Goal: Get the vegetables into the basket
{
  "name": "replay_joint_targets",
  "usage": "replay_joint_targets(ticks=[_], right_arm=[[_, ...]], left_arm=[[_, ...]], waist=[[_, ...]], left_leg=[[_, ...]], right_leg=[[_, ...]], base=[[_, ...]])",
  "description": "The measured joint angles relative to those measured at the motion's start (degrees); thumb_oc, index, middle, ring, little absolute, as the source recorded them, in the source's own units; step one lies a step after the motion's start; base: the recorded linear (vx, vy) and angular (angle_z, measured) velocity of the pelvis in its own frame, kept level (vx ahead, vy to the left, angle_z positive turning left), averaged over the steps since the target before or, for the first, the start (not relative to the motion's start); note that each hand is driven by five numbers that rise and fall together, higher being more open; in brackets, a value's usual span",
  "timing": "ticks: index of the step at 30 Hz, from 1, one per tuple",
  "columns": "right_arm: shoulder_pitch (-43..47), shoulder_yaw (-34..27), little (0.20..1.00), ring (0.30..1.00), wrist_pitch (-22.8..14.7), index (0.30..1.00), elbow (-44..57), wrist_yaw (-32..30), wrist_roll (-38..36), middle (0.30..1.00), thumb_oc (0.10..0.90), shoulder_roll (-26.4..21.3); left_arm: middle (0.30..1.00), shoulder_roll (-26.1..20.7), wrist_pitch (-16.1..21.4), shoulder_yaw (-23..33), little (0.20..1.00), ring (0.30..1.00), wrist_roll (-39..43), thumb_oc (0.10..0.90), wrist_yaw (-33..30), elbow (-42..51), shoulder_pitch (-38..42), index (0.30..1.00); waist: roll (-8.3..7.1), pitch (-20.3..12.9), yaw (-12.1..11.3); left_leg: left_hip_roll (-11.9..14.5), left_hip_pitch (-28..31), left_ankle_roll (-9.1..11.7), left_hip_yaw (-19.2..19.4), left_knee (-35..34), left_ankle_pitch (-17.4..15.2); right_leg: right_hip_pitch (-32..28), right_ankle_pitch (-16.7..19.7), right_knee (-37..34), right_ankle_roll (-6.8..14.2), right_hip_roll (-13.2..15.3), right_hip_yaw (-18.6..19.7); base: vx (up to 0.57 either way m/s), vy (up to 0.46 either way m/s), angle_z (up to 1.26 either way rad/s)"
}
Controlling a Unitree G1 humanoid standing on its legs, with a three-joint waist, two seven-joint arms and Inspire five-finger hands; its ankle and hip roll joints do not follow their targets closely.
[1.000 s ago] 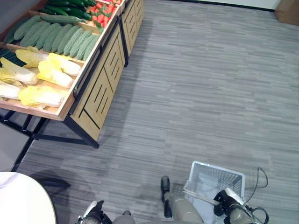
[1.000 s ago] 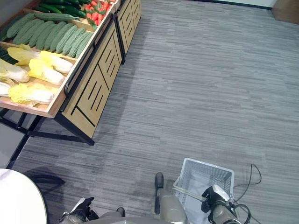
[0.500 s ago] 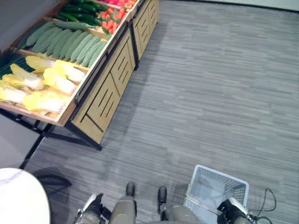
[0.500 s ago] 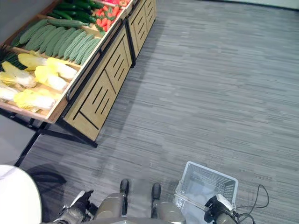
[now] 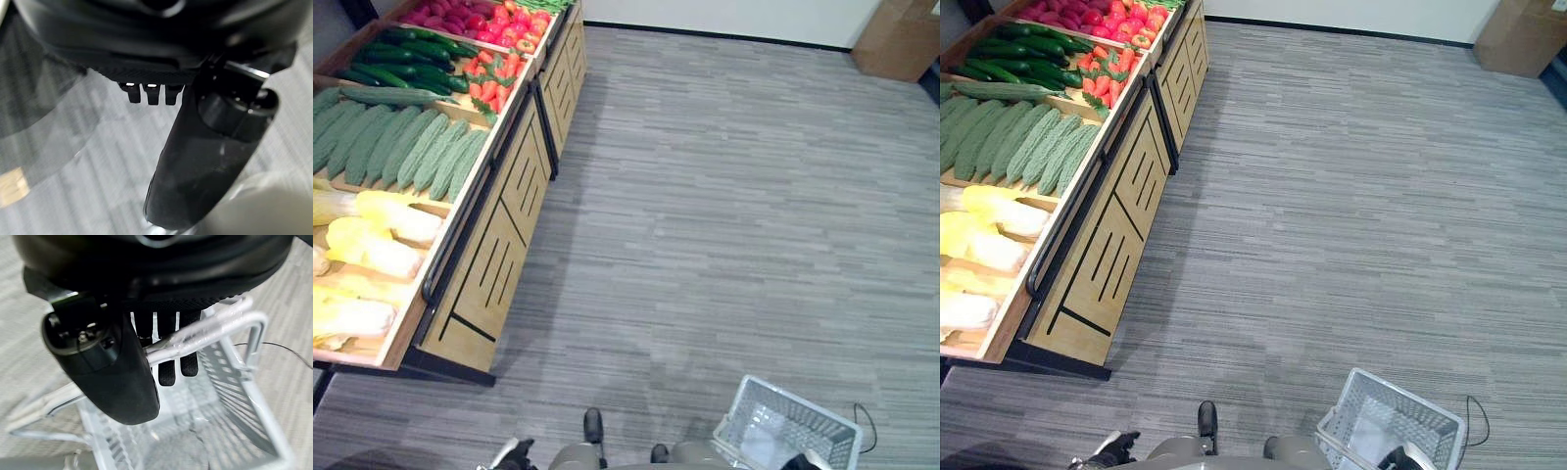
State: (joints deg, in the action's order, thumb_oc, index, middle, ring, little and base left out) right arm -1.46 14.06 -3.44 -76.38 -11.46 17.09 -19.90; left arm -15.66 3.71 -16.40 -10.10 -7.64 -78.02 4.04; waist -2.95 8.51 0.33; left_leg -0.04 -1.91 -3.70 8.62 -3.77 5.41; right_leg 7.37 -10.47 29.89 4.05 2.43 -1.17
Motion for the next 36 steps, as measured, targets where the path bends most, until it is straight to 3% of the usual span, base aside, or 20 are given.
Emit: replay_joint_targets(ticks=[3,5,7,9,11,13,15,17,19,21,22,24,25,27,29,31,33,36], right_arm=[[2.03,0.49,0.300,0.300,0.67,0.300,0.47,-0.24,0.16,0.300,0.400,0.34],[3.15,0.49,0.300,0.300,0.72,0.300,0.37,-0.22,0.61,0.300,0.400,-0.13],[3.16,0.56,0.300,0.300,0.56,0.300,0.76,-0.15,0.61,0.300,0.400,-0.28],[3.39,1.03,0.300,0.300,0.53,0.300,2.17,-0.26,0.53,0.300,0.400,-0.45],[3.73,1.31,0.300,0.300,0.40,0.300,3.78,-0.25,-0.03,0.300,0.400,-0.43],[3.04,2.25,0.300,0.300,0.43,0.300,3.59,-0.08,-0.08,0.300,0.400,-0.19],[2.58,2.57,0.300,0.300,0.83,0.300,3.57,0.16,-0.05,0.300,0.400,0.56],[2.45,2.43,0.300,0.300,0.93,0.300,3.37,0.41,-0.05,0.300,0.400,1.09],[2.51,2.27,0.300,0.300,1.01,0.300,2.59,0.49,-0.03,0.300,0.400,1.32],[2.77,2.21,0.300,0.300,0.78,0.300,2.58,0.43,-0.02,0.300,0.400,0.20],[3.20,2.02,0.300,0.300,0.69,0.300,2.57,0.34,-0.04,0.300,0.400,-0.48],[3.44,1.44,0.300,0.300,0.68,0.300,3.08,0.33,-0.04,0.300,0.400,-0.60],[3.17,1.21,0.300,0.300,0.40,0.300,3.68,0.48,-0.06,0.300,0.400,-0.61],[3.06,1.29,0.300,0.300,-0.01,0.300,3.72,0.47,-0.05,0.300,0.400,-0.60],[2.89,2.13,0.300,0.300,-0.22,0.300,3.64,0.48,-0.04,0.300,0.400,-0.69],[2.71,2.08,0.300,0.300,-0.50,0.300,3.59,0.32,-0.08,0.300,0.400,-0.65],[2.40,2.24,0.300,0.300,-0.57,0.300,3.15,0.43,-0.10,0.300,0.400,-0.75],[1.03,2.31,0.300,0.300,-0.54,0.300,2.74,0.32,-0.25,0.300,0.400,-0.41]], left_arm=[[1.000,-0.73,0.48,0.04,1.000,1.000,0.05,0.900,-0.66,1.74,2.01,1.000],[1.000,-0.71,0.50,0.07,1.000,1.000,0.05,0.900,-0.84,1.70,2.73,1.000],[1.000,-0.62,0.46,-0.10,1.000,1.000,0.05,0.900,-0.84,1.59,3.00,1.000],[1.000,-0.32,0.12,-0.38,1.000,1.000,0.05,0.900,-0.83,1.18,4.17,1.000],[1.000,-0.04,-0.18,0.02,1.000,1.000,0.05,0.900,-0.66,0.71,4.56,1.000],[1.000,0.49,-0.28,0.15,1.000,1.000,0.03,0.900,-0.82,0.36,4.45,1.000],[1.000,0.21,-0.27,0.88,1.000,1.000,0.06,0.900,-0.85,0.13,4.10,1.000],[1.000,-0.13,-0.25,1.32,1.000,1.000,0.07,0.900,-0.84,-0.05,3.55,1.000],[1.000,0.24,-0.28,1.28,1.000,1.000,0.04,0.900,-0.85,-0.09,3.47,1.000],[1.000,0.72,-0.09,1.51,1.000,1.000,0.06,0.900,-0.81,-0.40,2.18,1.000],[1.000,1.00,-0.11,1.45,1.000,1.000,0.05,0.900,-0.81,-0.56,1.60,1.000],[1.000,0.47,-0.13,1.41,1.000,1.000,0.02,0.900,-1.00,-0.67,1.66,1.000],[1.000,-0.12,-0.13,1.32,1.000,1.000,0.08,0.900,-0.95,-0.76,1.45,1.000],[1.000,0.16,-0.21,1.36,1.000,1.000,0.09,0.900,-1.04,-0.99,1.23,1.000],[1.000,0.09,-0.18,1.43,1.000,1.000,0.13,0.900,-1.18,-0.90,1.45,1.000],[1.000,0.30,-0.26,1.84,1.000,1.000,1.02,0.900,-1.19,-0.89,1.79,1.000],[1.000,0.38,-0.35,1.89,1.000,1.000,1.17,0.900,-1.38,-0.55,2.30,1.000],[1.000,0.28,-0.52,1.02,1.000,1.000,1.07,0.900,-1.65,-0.46,2.54,1.000]], waist=[[-0.86,0.71,-1.24],[-0.88,1.03,-1.42],[-0.56,1.52,-1.24],[-0.17,3.54,-0.86],[-0.25,5.32,-0.10],[-0.80,5.92,1.13],[-1.15,6.60,2.00],[-1.43,6.66,2.21],[-1.22,6.52,2.55],[-0.76,5.68,2.10],[0.33,4.80,2.22],[-0.19,4.45,1.93],[-0.92,3.86,1.80],[-1.17,3.44,1.71],[-1.44,2.75,1.05],[-1.02,2.23,1.11],[-0.73,1.99,0.89],[-1.17,2.03,0.77]], left_leg=[[-1.32,1.42,-1.52,1.33,0.33,-1.09],[-1.44,2.17,-2.48,1.51,0.22,-1.85],[-1.14,2.42,-3.49,0.98,0.12,-3.26],[-0.29,2.75,-3.15,0.65,0.19,-3.66],[0.18,2.99,-2.85,0.50,0.19,-3.59],[0.19,3.65,-2.05,-0.79,0.24,-3.99],[1.26,3.41,1.00,-3.38,2.05,-5.94],[2.35,4.36,3.35,-5.63,1.75,-7.36],[3.58,6.05,4.58,-7.15,2.44,-8.40],[4.16,7.37,4.62,-7.44,5.65,-8.40],[4.51,7.77,4.20,-6.71,6.37,-7.80],[5.33,7.89,5.15,-8.02,6.75,-6.42],[5.71,6.81,6.49,-9.69,9.65,-5.41],[5.74,4.82,6.75,-10.99,15.18,-5.39],[5.68,2.26,8.69,-11.46,20.61,-5.18],[6.05,-1.09,10.46,-13.48,26.68,-5.10],[6.82,-3.99,10.35,-13.50,33.38,-4.89],[7.02,-5.01,10.46,-12.29,30.77,-6.35]], right_leg=[[2.18,0.65,6.10,1.36,2.29,-0.66],[2.29,0.44,5.67,1.61,3.09,-1.97],[2.32,0.33,3.05,1.51,2.91,-2.03],[4.28,-0.43,1.08,0.46,1.91,-1.54],[7.02,0.91,-4.39,1.06,1.63,-0.76],[8.46,5.23,-13.00,1.63,2.17,0.05],[9.59,9.82,-22.01,2.52,3.54,1.41],[8.84,13.86,-23.14,3.38,4.14,-0.38],[6.80,14.16,-23.27,3.22,2.68,-2.69],[4.25,13.63,-24.24,1.61,0.46,-3.52],[3.52,13.28,-24.50,0.43,-0.74,-4.26],[2.38,12.88,-25.17,-0.61,-1.65,-5.01],[0.67,12.50,-26.54,-1.32,-1.95,-6.01],[-0.94,11.97,-27.47,-2.16,-2.35,-5.98],[-1.51,12.01,-27.59,-3.45,-2.37,-6.04],[-1.48,11.34,-27.05,-5.23,-3.12,-6.54],[-2.36,10.69,-26.71,-8.44,-4.10,-7.12],[-3.54,10.05,-27.86,-9.49,-4.05,-7.15]], base=[[0.11,0.099,-0.15],[0.12,0.050,-0.12],[0.13,0.010,-0.10],[0.13,-0.024,-0.10],[0.21,-0.057,0.09],[0.40,-0.135,0.39],[0.40,-0.158,0.60],[0.22,-0.113,0.58],[0.22,-0.143,0.50],[0.22,-0.178,0.21],[0.26,-0.210,0.27],[0.29,-0.243,0.32],[0.29,-0.267,0.33],[0.17,-0.172,0.25],[0.17,-0.170,-0.04],[0.13,-0.108,0.04],[0.20,-0.102,0.06],[0.22,0.016,0.19]])
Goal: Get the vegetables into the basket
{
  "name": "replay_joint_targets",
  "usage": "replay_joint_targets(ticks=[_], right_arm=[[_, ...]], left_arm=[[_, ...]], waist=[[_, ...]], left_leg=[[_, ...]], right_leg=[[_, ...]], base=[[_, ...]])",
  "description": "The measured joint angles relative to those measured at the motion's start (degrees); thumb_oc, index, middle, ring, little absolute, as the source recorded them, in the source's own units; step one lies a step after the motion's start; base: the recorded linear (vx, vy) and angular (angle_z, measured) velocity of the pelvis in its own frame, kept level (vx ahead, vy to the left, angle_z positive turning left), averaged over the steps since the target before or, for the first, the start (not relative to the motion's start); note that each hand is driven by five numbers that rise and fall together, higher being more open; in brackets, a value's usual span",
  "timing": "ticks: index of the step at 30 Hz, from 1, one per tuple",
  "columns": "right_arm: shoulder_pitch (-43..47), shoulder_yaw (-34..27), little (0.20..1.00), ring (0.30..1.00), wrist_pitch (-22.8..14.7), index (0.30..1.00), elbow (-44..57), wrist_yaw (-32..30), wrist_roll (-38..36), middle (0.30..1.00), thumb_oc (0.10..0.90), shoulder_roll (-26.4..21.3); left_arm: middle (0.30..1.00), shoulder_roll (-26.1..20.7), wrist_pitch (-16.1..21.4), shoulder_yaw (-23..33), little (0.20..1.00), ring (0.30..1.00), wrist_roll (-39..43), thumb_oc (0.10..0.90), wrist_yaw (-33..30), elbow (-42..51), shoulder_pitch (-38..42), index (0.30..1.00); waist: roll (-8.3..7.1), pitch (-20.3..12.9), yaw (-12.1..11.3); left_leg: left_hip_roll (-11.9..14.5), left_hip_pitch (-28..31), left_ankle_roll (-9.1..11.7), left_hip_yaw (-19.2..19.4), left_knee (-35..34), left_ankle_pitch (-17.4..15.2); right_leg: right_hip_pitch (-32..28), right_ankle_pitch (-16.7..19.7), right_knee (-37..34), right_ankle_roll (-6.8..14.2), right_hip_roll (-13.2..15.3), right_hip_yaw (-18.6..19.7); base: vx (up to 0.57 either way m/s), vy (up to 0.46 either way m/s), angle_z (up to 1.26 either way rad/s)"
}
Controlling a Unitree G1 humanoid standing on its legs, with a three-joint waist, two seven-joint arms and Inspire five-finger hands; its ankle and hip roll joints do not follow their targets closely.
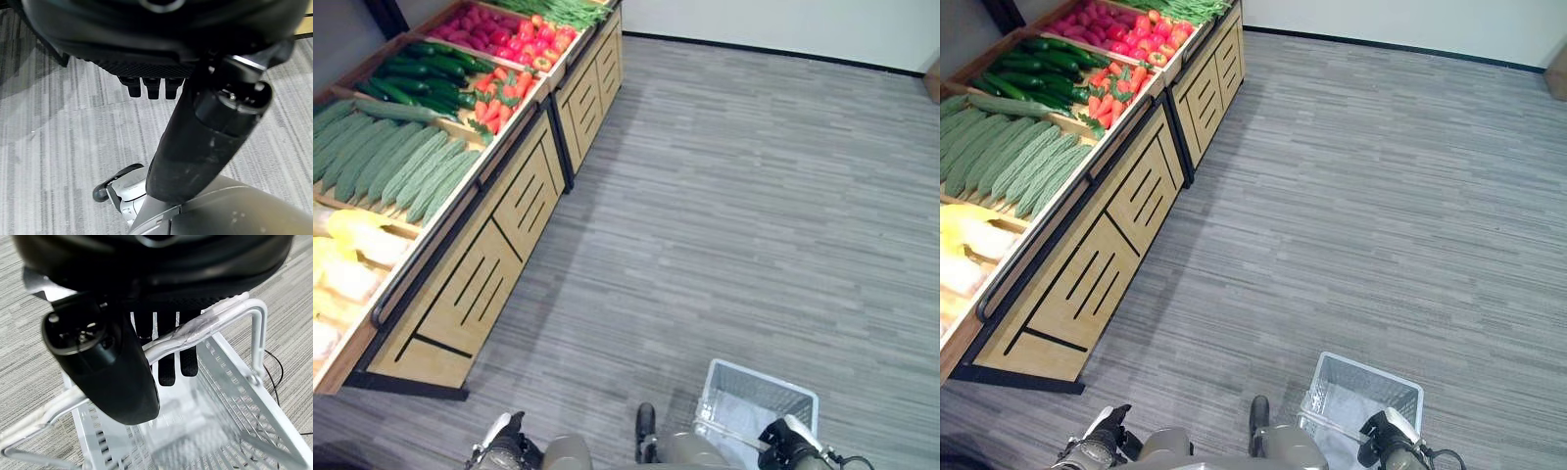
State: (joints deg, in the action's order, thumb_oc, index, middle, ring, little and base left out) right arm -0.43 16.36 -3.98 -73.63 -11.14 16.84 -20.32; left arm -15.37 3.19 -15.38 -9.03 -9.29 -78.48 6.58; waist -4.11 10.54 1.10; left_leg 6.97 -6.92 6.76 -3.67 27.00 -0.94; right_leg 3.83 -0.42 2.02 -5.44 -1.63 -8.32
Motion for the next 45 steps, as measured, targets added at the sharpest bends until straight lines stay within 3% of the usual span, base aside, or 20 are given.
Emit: replay_joint_targets(ticks=[1,2,4,7,9,11,12,13,19,21,25,31,37,38,41,42,45], right_arm=[[0.02,-0.02,0.300,0.300,0.08,0.300,-1.05,0.01,-1.11,0.300,0.400,0.15],[-0.08,-0.05,0.300,0.300,0.11,0.300,-1.68,0.01,-1.18,0.300,0.400,0.11],[0.68,-0.06,0.300,0.300,0.23,0.300,-2.32,-0.10,-1.24,0.300,0.400,0.11],[1.12,-0.06,0.300,0.300,-0.20,0.300,-1.68,-0.94,-1.17,0.300,0.400,-0.06],[1.18,-0.32,0.300,0.300,-0.06,0.300,-2.17,-0.95,-1.15,0.300,0.400,-0.09],[0.82,-0.77,0.300,0.300,-0.07,0.300,-3.00,-0.95,-1.13,0.300,0.400,-0.17],[0.24,-0.79,0.300,0.300,0.00,0.300,-3.53,-0.95,-1.12,0.300,0.400,-0.58],[0.16,-0.91,0.300,0.300,0.27,0.300,-3.53,-1.08,-1.11,0.300,0.400,-0.28],[0.46,-0.31,0.300,0.300,0.64,0.300,-3.06,-0.76,-0.91,0.300,0.400,0.64],[1.62,0.98,0.300,0.300,1.01,0.300,-3.12,-0.26,-0.79,0.300,0.400,1.13],[3.60,2.01,0.300,0.300,1.23,0.300,-3.69,-0.03,0.96,0.300,0.400,1.64],[4.77,2.61,0.300,0.300,1.22,0.300,-3.96,0.00,1.31,0.300,0.400,1.78],[5.38,2.73,0.300,0.300,1.28,0.300,-3.53,-0.11,1.06,0.300,0.400,1.98],[5.95,2.81,0.300,0.300,1.26,0.300,-1.65,-0.55,0.48,0.300,0.400,1.79],[6.59,4.48,0.300,0.300,1.06,0.300,-0.77,-0.08,0.19,0.300,0.400,2.26],[6.72,4.22,0.300,0.300,0.86,0.300,-0.36,-0.16,0.16,0.300,0.400,2.56],[6.54,4.22,0.300,0.300,0.93,0.300,-0.26,-0.06,0.16,0.300,0.400,2.63]], left_arm=[[1.000,0.08,0.05,-0.38,1.000,1.000,0.03,0.900,-0.27,0.13,0.53,1.000],[1.000,0.27,0.04,-0.77,1.000,1.000,0.10,0.900,-0.37,0.09,0.61,1.000],[1.000,0.60,0.03,-0.77,1.000,1.000,0.11,0.900,-0.43,0.13,-0.25,1.000],[1.000,0.98,0.14,-0.75,1.000,1.000,0.09,0.900,-0.37,0.04,-1.34,1.000],[1.000,0.88,0.27,-0.75,1.000,1.000,0.00,0.900,-0.38,0.42,-0.98,1.000],[1.000,0.91,0.35,-0.48,1.000,1.000,-0.04,0.900,-0.38,0.65,-1.74,1.000],[1.000,1.25,0.27,-0.53,1.000,1.000,-0.16,0.900,-0.25,0.40,-1.95,1.000],[1.000,1.08,0.16,-0.90,1.000,1.000,-0.23,0.900,-0.17,0.35,-1.66,1.000],[1.000,-0.23,0.59,-1.20,1.000,1.000,-0.48,0.900,-0.25,1.97,-0.27,1.000],[1.000,-1.62,0.95,-1.55,1.000,1.000,-0.47,0.900,-0.18,2.13,1.44,1.000],[1.000,-2.36,1.06,-1.45,1.000,1.000,-0.45,0.900,-0.28,2.14,1.80,1.000],[1.000,-1.96,0.88,-2.14,1.000,1.000,-0.45,0.900,0.01,1.68,0.62,1.000],[1.000,-1.97,0.83,-2.63,1.000,1.000,-0.45,0.900,0.39,1.46,-0.27,1.000],[1.000,-1.92,0.34,-2.68,1.000,1.000,-0.40,0.900,0.46,1.35,-0.13,1.000],[1.000,-1.74,0.36,-2.91,1.000,1.000,-0.04,0.900,0.40,0.93,1.17,1.000],[1.000,-0.86,0.56,-2.50,1.000,1.000,0.03,0.900,0.38,0.16,2.66,1.000],[1.000,-0.52,0.89,-1.91,1.000,1.000,0.03,0.900,0.33,-0.03,2.32,1.000]], waist=[[-0.12,0.17,0.04],[-0.05,0.31,-0.17],[0.29,0.89,-0.35],[1.38,1.98,-1.05],[1.56,2.59,-1.27],[1.84,2.63,-1.43],[2.90,2.07,-1.18],[2.39,2.32,-0.88],[1.40,1.93,-0.87],[-0.66,1.64,-1.97],[-2.20,1.46,-3.10],[-2.78,1.30,-4.39],[-3.08,1.19,-4.36],[-2.33,1.84,-2.90],[-1.72,2.49,-1.58],[-1.58,3.47,-0.53],[-1.63,4.07,-0.08]], left_leg=[[-0.65,-0.84,-0.58,3.45,-12.51,-0.51],[-1.50,-1.28,-0.83,4.61,-20.86,0.37],[-2.34,-2.70,-1.21,5.30,-28.79,3.96],[-1.66,-5.27,-0.91,5.40,-28.21,8.33],[-1.25,-5.44,-1.79,7.18,-28.06,9.67],[-0.40,-3.48,-3.67,10.74,-28.30,9.66],[-0.36,-1.17,-4.94,11.07,-29.38,10.70],[-1.48,0.01,-4.49,11.37,-30.47,11.52],[-5.56,3.80,-8.63,12.90,-31.65,8.12],[-7.65,3.86,-10.00,13.44,-31.12,6.94],[-8.54,4.01,-10.64,13.82,-30.43,5.71],[-8.52,3.61,-10.70,13.39,-29.51,4.71],[-9.07,4.03,-12.33,11.07,-29.17,3.60],[-8.89,5.32,-13.12,8.97,-30.45,4.04],[-8.58,5.37,-13.00,5.92,-30.45,3.97],[-8.85,6.13,-12.63,3.03,-30.43,3.77],[-9.62,7.87,-10.95,-0.63,-30.02,2.03]], right_leg=[[-0.83,1.06,-2.42,1.56,0.55,0.11],[-1.12,1.69,-3.63,2.36,0.73,0.22],[-2.77,2.33,-5.40,2.33,0.27,0.59],[-6.47,1.35,-6.98,2.16,-0.91,2.37],[-7.48,1.02,-6.94,1.75,-0.95,3.07],[-9.48,-0.17,-6.88,2.83,-0.60,4.48],[-10.29,-1.89,-5.98,4.40,-0.54,4.90],[-10.46,-2.95,-4.61,5.28,0.65,5.03],[-3.55,-8.87,13.57,9.60,5.64,6.36],[-2.74,-8.79,14.80,10.72,7.69,7.40],[-2.60,-8.92,15.84,11.18,8.19,7.77],[-0.64,-8.97,20.14,11.27,8.56,7.72],[6.94,-6.07,36.28,13.02,8.57,8.47],[10.57,-7.54,38.13,11.78,7.96,8.27],[12.21,-6.51,20.08,11.86,5.09,10.76],[12.72,-1.79,7.71,11.83,4.38,12.71],[13.66,5.12,0.56,12.04,6.00,13.16]], base=[[0.24,0.101,0.26],[0.19,0.087,0.17],[0.15,0.069,-0.23],[0.30,0.173,-0.37],[0.29,0.234,-0.24],[0.24,0.228,-0.36],[0.13,0.153,-0.17],[0.23,0.271,-0.11],[0.12,0.154,-0.03],[0.11,0.133,-0.03],[0.09,0.099,-0.03],[0.07,0.083,0.03],[0.10,0.042,0.18],[0.22,-0.074,0.42],[0.27,-0.138,0.66],[0.37,-0.182,1.08],[0.24,-0.137,0.79]])
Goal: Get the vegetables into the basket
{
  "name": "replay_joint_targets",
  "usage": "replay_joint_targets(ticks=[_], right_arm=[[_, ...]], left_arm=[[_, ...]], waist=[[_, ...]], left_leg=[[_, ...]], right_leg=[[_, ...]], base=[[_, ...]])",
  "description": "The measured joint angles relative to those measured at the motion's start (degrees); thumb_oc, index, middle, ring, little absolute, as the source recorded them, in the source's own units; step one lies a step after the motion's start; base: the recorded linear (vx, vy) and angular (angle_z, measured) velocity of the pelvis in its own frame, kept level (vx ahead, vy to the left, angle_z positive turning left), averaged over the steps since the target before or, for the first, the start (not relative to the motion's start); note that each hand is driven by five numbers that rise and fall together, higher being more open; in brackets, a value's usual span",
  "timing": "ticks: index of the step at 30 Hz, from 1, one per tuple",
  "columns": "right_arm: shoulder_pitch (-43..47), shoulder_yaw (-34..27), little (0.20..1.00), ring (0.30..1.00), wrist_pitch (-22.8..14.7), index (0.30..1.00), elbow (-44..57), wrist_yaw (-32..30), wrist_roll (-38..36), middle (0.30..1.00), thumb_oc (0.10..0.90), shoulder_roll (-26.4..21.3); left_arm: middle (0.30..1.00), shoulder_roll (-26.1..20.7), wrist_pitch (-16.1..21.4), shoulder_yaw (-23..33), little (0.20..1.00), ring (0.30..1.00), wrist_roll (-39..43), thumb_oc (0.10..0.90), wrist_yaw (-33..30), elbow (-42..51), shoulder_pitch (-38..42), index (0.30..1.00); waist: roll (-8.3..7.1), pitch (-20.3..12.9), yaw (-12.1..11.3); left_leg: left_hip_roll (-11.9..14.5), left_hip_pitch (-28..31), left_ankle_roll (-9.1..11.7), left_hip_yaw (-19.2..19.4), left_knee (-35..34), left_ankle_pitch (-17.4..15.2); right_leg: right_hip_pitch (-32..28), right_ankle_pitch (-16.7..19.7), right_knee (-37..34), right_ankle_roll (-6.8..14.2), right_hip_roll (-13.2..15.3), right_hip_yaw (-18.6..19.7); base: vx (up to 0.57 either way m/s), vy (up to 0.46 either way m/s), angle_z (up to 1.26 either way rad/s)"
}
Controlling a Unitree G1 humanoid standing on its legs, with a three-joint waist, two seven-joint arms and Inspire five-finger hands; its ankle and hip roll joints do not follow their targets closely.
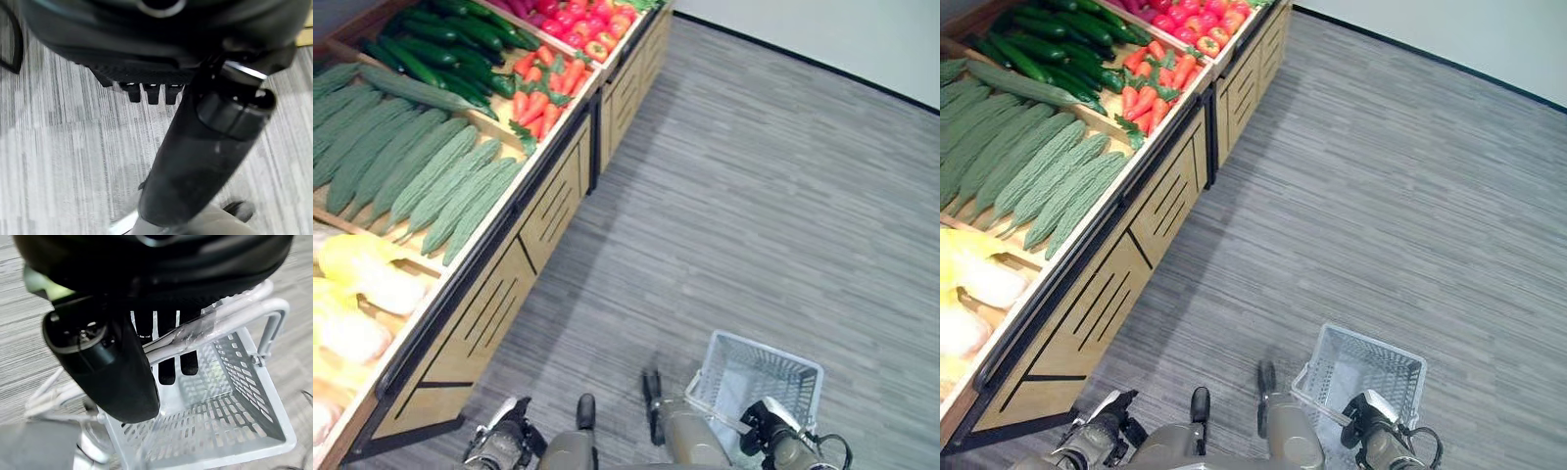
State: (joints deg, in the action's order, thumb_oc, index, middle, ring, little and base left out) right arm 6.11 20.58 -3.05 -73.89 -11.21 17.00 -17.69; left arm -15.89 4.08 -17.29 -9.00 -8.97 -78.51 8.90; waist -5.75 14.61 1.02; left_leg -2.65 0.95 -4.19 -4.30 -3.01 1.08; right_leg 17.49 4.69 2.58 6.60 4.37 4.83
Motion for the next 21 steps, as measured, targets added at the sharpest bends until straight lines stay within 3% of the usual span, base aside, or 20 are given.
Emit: replay_joint_targets(ticks=[1,2,3,4,5,9,13,15,16,17,18,19,21], right_arm=[[-0.40,0.02,0.300,0.300,0.00,0.300,-0.11,0.12,0.01,0.300,0.400,0.14],[-1.67,-0.26,0.300,0.300,0.06,0.300,-0.50,0.31,0.04,0.300,0.400,0.71],[-1.87,-0.27,0.300,0.300,0.10,0.300,-0.99,0.47,0.05,0.300,0.400,0.87],[-1.43,-0.36,0.300,0.300,0.29,0.300,-1.56,0.85,0.06,0.300,0.400,0.84],[-1.44,-0.54,0.300,0.300,0.24,0.300,-1.21,0.93,0.07,0.300,0.400,0.44],[-1.52,-0.19,0.300,0.300,-0.45,0.300,-0.64,0.94,0.10,0.300,0.400,-2.06],[-1.78,-0.27,0.300,0.300,-0.92,0.300,-0.03,1.01,0.04,0.300,0.400,-2.50],[-1.98,-0.30,0.300,0.300,-0.82,0.300,-0.29,0.99,0.03,0.300,0.400,-2.40],[-2.20,-0.48,0.300,0.300,-0.77,0.300,-0.34,0.75,-0.04,0.300,0.400,-2.30],[-2.74,-1.58,0.300,0.300,-0.82,0.300,-0.61,0.52,-0.08,0.300,0.400,-2.31],[-2.74,-2.34,0.300,0.300,-0.68,0.300,-1.13,0.40,-0.13,0.300,0.400,-2.30],[-2.93,-2.46,0.300,0.300,-0.58,0.300,-1.22,0.08,-0.13,0.300,0.400,-2.45],[-2.54,-3.78,0.300,0.300,-0.41,0.300,-1.64,-0.37,-0.13,0.300,0.400,-2.46]], left_arm=[[1.000,-0.22,0.03,-0.02,1.000,1.000,0.03,0.900,0.01,-0.06,-0.20,1.000],[1.000,-0.93,-0.01,0.00,1.000,1.000,0.04,0.900,0.11,-0.09,-1.00,1.000],[1.000,-0.84,0.11,0.22,1.000,1.000,0.04,0.900,0.10,-0.21,-1.60,1.000],[1.000,-0.52,0.04,1.77,1.000,1.000,0.06,0.900,0.10,-0.70,-3.29,1.000],[1.000,-0.67,-0.27,2.36,1.000,1.000,0.10,0.900,0.18,-0.98,-3.88,1.000],[1.000,-0.67,-0.08,2.23,1.000,1.000,0.11,0.900,0.04,-0.52,-3.56,1.000],[1.000,-0.94,-0.43,2.13,1.000,1.000,0.22,0.900,0.05,-0.33,-1.85,1.000],[1.000,-0.92,-0.57,2.11,1.000,1.000,0.27,0.900,0.03,0.10,-0.93,1.000],[1.000,-1.01,-0.79,2.01,1.000,1.000,0.17,0.900,-0.06,0.71,-0.48,1.000],[1.000,-1.31,-1.68,0.46,1.000,1.000,-0.06,0.900,-0.48,0.10,0.06,1.000],[1.000,-1.48,-1.84,-0.10,1.000,1.000,0.12,0.900,-0.74,0.19,-0.19,1.000],[1.000,-1.42,-1.85,-0.19,1.000,1.000,0.12,0.900,-0.74,0.30,-0.67,1.000],[1.000,-0.84,-2.04,-0.52,1.000,1.000,0.11,0.900,-0.70,1.54,-1.34,1.000]], waist=[[-0.15,0.06,0.01],[-1.29,0.01,-0.16],[-0.80,-0.10,-0.14],[0.52,-0.78,-0.41],[0.19,-0.96,-0.77],[0.39,-1.79,-1.98],[0.48,-1.91,-1.45],[0.61,-1.93,-1.35],[0.69,-1.86,-0.77],[0.98,-1.79,1.13],[1.65,-2.06,1.81],[2.45,-2.28,2.09],[4.03,-1.97,1.34]], left_leg=[[-0.05,0.29,0.78,-1.23,0.18,-0.60],[-0.28,2.09,2.40,-3.53,-0.11,-1.70],[1.02,2.76,3.03,-4.58,-0.26,-2.47],[4.43,3.30,4.10,-4.70,0.95,-3.52],[5.99,2.86,4.83,-4.86,4.53,-3.66],[7.12,0.40,6.16,-6.42,10.01,-3.32],[7.93,-2.85,10.16,-7.45,13.35,-0.88],[8.28,-5.23,10.49,-4.25,14.93,-0.48],[9.69,-6.58,10.47,2.77,14.88,-0.81],[11.85,-7.03,10.67,12.43,11.65,-0.56],[13.10,-6.73,11.06,16.17,8.78,-0.30],[14.34,-6.43,11.48,19.52,6.79,0.15],[15.61,-6.39,11.32,20.93,4.60,0.55]], right_leg=[[-0.33,0.29,-0.14,0.06,0.32,-0.18],[-1.85,0.82,0.52,-0.37,0.96,-0.41],[-2.43,1.70,1.11,-0.94,0.21,-1.68],[-4.25,2.01,0.33,-2.27,-2.52,-4.10],[-7.04,3.46,-1.43,-4.85,-3.75,-6.48],[-9.16,1.90,-1.62,-8.50,-5.22,-10.00],[-10.57,0.50,-1.78,-9.47,-4.81,-15.36],[-10.63,-0.28,-1.77,-10.47,-4.36,-18.78],[-11.14,-0.47,-2.41,-10.79,-3.46,-22.05],[-11.94,-0.84,-3.14,-10.77,-2.45,-25.93],[-11.95,-1.13,-3.16,-10.38,-2.34,-27.65],[-11.95,-1.32,-3.36,-10.18,-2.50,-28.62],[-11.80,-1.72,-2.44,-9.24,-1.52,-30.61]], base=[[0.22,-0.189,1.01],[0.31,-0.272,0.89],[0.37,-0.366,0.93],[0.35,-0.397,0.77],[0.26,-0.314,0.69],[0.15,-0.184,0.47],[0.07,-0.086,0.61],[0.01,0.011,1.02],[0.00,0.073,1.50],[0.00,0.055,1.59],[0.02,0.169,1.45],[0.04,0.173,0.66],[0.10,0.189,0.60]])
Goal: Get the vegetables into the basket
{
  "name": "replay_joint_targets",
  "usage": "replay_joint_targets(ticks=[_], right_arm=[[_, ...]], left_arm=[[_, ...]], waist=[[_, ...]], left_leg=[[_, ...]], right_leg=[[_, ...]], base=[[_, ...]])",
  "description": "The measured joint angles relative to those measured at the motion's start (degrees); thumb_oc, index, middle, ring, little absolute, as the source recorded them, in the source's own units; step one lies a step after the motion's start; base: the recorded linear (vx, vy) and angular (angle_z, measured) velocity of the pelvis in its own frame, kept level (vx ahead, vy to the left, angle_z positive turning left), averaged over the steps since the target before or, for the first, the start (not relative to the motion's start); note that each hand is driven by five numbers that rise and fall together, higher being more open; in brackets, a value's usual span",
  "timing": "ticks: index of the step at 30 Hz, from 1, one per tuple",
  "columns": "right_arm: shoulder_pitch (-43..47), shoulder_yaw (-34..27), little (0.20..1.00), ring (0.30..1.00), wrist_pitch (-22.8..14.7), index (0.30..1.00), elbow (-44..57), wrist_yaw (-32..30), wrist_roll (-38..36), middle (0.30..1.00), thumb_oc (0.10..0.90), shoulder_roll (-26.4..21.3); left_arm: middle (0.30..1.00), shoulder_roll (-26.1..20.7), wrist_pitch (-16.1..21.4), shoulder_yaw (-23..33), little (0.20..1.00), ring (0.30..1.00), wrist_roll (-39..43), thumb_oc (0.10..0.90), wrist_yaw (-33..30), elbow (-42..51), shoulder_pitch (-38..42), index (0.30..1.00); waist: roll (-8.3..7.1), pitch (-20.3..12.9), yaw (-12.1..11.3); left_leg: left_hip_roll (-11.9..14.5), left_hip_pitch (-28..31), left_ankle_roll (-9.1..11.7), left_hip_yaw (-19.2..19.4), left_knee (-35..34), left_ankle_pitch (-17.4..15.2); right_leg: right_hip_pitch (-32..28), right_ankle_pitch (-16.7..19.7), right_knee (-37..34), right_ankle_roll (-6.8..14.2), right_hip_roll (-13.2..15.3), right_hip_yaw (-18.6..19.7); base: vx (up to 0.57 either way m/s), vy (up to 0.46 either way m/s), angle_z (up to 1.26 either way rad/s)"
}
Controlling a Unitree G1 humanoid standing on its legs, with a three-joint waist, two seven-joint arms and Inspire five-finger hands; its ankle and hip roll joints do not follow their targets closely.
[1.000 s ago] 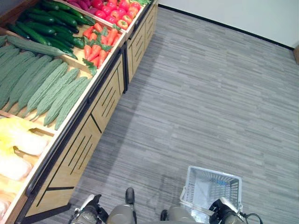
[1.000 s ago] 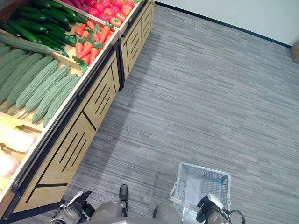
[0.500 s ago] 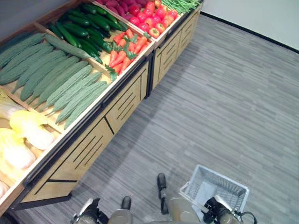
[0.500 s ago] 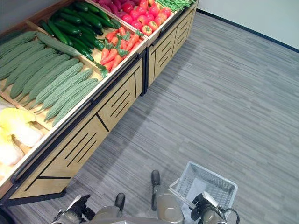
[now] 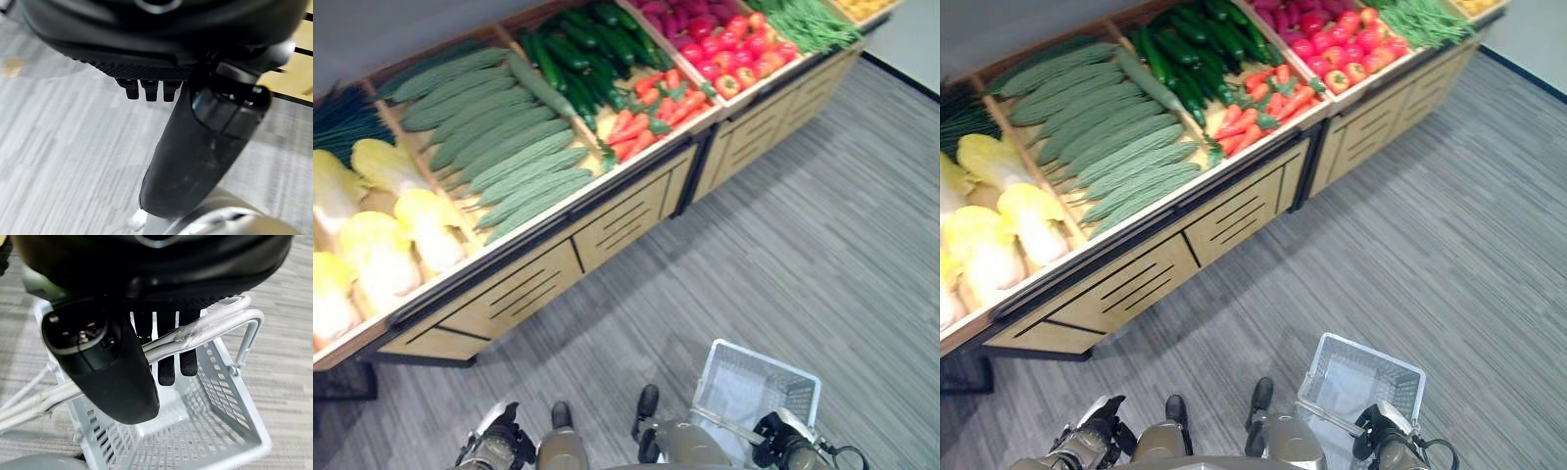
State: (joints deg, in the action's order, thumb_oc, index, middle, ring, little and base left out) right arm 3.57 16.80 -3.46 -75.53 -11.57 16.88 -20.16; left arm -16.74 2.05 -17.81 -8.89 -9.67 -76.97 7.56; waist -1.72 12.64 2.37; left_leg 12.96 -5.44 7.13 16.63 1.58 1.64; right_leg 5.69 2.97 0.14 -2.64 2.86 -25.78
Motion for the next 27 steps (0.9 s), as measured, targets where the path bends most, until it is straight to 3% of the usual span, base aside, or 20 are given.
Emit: replay_joint_targets(ticks=[2,3,5,6,8,11,12,15,18,20,22,23,24,26,27], right_arm=[[-0.18,-0.71,0.300,0.300,0.61,0.300,-0.03,-0.13,0.00,0.300,0.400,-0.21],[-0.20,-0.84,0.300,0.300,0.90,0.300,-0.10,-0.15,0.01,0.300,0.400,-0.47],[-0.17,-1.08,0.300,0.300,0.59,0.300,0.33,-0.32,0.02,0.300,0.400,-1.74],[-0.21,-1.27,0.300,0.300,0.78,0.300,0.19,-0.23,0.02,0.300,0.400,-1.60],[-1.93,-3.29,0.300,0.300,0.91,0.300,0.02,0.20,-0.09,0.300,0.400,-1.50],[-3.56,-4.35,0.300,0.300,1.57,0.300,-0.52,0.14,-1.87,0.300,0.400,-1.32],[-3.53,-5.15,0.300,0.300,1.88,0.300,-0.63,0.39,-2.09,0.300,0.400,-0.92],[-3.30,-5.07,0.300,0.300,2.04,0.300,-0.71,0.22,-2.06,0.300,0.400,0.90],[-2.96,-4.98,0.300,0.300,2.16,0.300,-1.12,0.63,-2.02,0.300,0.400,1.74],[-2.28,-4.93,0.300,0.300,2.28,0.300,-2.34,0.63,-2.05,0.300,0.400,1.76],[-2.05,-4.49,0.300,0.300,2.49,0.300,-2.82,0.96,-2.08,0.300,0.400,1.47],[-2.14,-3.77,0.300,0.300,2.37,0.300,-2.61,1.25,-2.11,0.300,0.400,1.60],[-2.18,-2.79,0.300,0.300,2.20,0.300,-2.48,1.80,-2.16,0.300,0.400,1.95],[-2.31,-2.16,0.300,0.300,2.22,0.300,-2.62,2.17,-2.16,0.300,0.400,2.91],[-2.84,-0.78,0.300,0.300,2.22,0.300,-2.83,2.38,-2.20,0.300,0.400,3.30]], left_arm=[[1.000,0.06,-0.24,-2.36,1.000,1.000,-0.24,0.900,-0.12,0.24,-0.03,1.000],[1.000,0.04,-0.23,-2.21,1.000,1.000,0.03,0.900,-0.10,0.37,-0.48,1.000],[1.000,1.24,-0.11,-1.83,1.000,1.000,0.00,0.900,0.48,0.38,-1.19,1.000],[1.000,1.40,0.05,-1.80,1.000,1.000,-0.05,0.900,0.55,0.39,-0.99,1.000],[1.000,1.09,0.02,-1.83,1.000,1.000,-0.29,0.900,0.83,0.40,-0.99,1.000],[1.000,0.57,0.28,-1.77,1.000,1.000,-0.21,0.900,0.91,0.68,-1.36,1.000],[1.000,0.00,0.64,-1.71,1.000,1.000,-0.22,0.900,0.96,0.93,-1.20,1.000],[1.000,-0.98,0.88,-1.53,1.000,1.000,-0.21,0.900,1.02,0.87,-1.14,1.000],[1.000,-1.16,1.10,-1.48,1.000,1.000,-0.22,0.900,1.17,0.92,-0.68,1.000],[1.000,-0.99,1.27,-0.69,1.000,1.000,-0.17,0.900,1.25,0.47,-0.51,1.000],[1.000,-1.01,1.27,-0.70,1.000,1.000,-0.09,0.900,1.26,0.50,-0.13,1.000],[1.000,-1.15,1.19,-0.72,1.000,1.000,-0.05,0.900,1.24,0.21,0.25,1.000],[1.000,-1.48,1.21,-0.74,1.000,1.000,-0.04,0.900,1.24,0.15,0.35,1.000],[1.000,-1.33,1.22,-0.68,1.000,1.000,-0.02,0.900,1.26,0.08,0.34,1.000],[1.000,-0.67,1.27,-0.48,1.000,1.000,-0.01,0.900,1.27,0.03,0.12,1.000]], waist=[[1.11,-0.14,0.41],[1.75,-0.15,-0.10],[3.74,-0.11,-0.01],[3.05,-0.13,-0.12],[1.35,-0.68,0.17],[0.05,-1.42,0.15],[-1.06,-1.19,-0.04],[-2.98,-1.82,-0.38],[-4.05,-2.39,-1.04],[-3.96,-2.02,-1.00],[-3.00,-1.39,-1.03],[-2.95,-1.31,-0.48],[-3.09,-1.27,-0.14],[-3.35,-1.08,0.13],[-3.33,-0.91,0.30]], left_leg=[[1.16,-0.23,1.15,1.90,-2.40,1.74],[1.53,0.06,0.52,1.88,-2.65,2.36],[0.52,0.50,-1.73,1.17,-2.62,3.56],[-0.91,0.60,-1.43,1.14,-2.39,4.13],[-5.16,1.47,-4.17,1.10,-3.14,3.07],[-9.36,2.10,-6.93,1.45,-3.18,1.50],[-11.22,2.64,-7.43,1.71,-3.38,1.56],[-12.86,2.98,-8.58,2.06,-3.39,0.77],[-13.52,3.02,-9.26,2.14,-3.43,0.21],[-13.85,4.46,-9.95,1.28,-4.36,-0.28],[-13.92,6.89,-11.36,-0.49,-6.15,-0.18],[-13.56,7.36,-11.72,-2.26,-6.92,0.01],[-13.40,7.29,-11.84,-3.41,-6.93,0.08],[-13.69,7.21,-11.90,-5.38,-6.91,0.14],[-13.81,7.34,-11.47,-6.63,-6.65,0.22]], right_leg=[[-0.15,-0.82,0.49,1.62,0.77,-1.82],[-0.03,-1.08,1.25,1.68,1.06,-1.75],[1.09,-2.54,5.57,3.74,2.67,-1.19],[1.82,-3.28,7.51,4.51,4.50,-0.16],[2.64,-3.45,10.08,6.07,8.07,2.85],[3.39,-2.55,11.80,7.63,11.53,8.11],[3.49,-1.78,11.79,8.75,12.99,10.14],[3.48,-0.44,11.57,9.78,14.36,11.65],[3.24,1.83,10.87,9.87,14.64,12.49],[3.80,2.27,15.11,10.45,15.12,14.23],[7.35,0.55,24.06,11.98,14.27,21.10],[8.19,-1.68,24.97,12.44,11.84,24.73],[8.23,-2.59,22.71,12.09,9.80,26.68],[8.22,-1.78,14.25,11.38,7.78,26.02],[8.01,1.65,7.11,10.44,7.00,25.31]], base=[[0.09,0.149,0.58],[0.15,0.317,0.10],[0.11,0.342,-0.12],[0.11,0.279,-0.03],[0.06,0.182,0.12],[0.05,0.251,0.11],[0.03,0.277,0.11],[0.02,0.173,0.00],[0.02,0.205,0.00],[0.07,0.121,0.15],[0.11,0.043,0.36],[0.11,-0.024,0.57],[0.10,-0.051,0.64],[0.10,-0.079,0.69],[0.14,-0.109,0.72]])
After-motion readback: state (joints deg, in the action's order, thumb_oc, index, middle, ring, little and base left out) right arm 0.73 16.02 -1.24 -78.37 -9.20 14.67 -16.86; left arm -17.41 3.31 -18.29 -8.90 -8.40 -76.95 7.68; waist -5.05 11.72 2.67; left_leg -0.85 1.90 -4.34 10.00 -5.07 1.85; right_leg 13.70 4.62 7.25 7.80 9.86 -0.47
